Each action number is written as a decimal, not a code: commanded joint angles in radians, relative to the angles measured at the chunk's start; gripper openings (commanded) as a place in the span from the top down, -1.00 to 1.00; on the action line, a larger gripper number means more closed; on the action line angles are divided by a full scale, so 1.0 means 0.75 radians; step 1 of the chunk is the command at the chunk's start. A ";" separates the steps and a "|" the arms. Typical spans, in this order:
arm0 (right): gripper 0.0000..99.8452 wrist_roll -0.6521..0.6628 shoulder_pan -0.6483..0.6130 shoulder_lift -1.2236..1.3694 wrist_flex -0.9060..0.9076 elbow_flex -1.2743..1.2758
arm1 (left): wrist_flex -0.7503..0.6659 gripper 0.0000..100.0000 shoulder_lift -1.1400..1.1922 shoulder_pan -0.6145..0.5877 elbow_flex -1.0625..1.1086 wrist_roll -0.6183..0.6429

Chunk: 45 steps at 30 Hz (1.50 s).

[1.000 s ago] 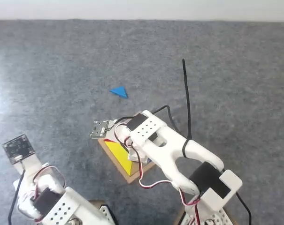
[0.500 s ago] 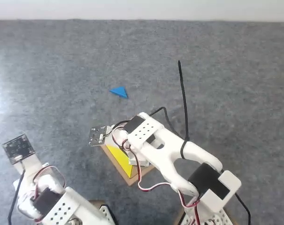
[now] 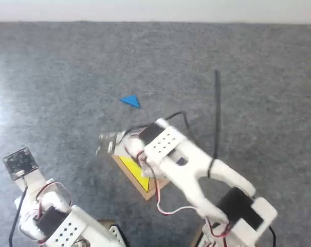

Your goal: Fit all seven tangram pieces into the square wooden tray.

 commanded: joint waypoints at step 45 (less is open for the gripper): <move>0.46 0.135 0.224 1.683 0.099 -2.236 | 0.000 0.97 -0.025 -0.008 -0.021 -0.010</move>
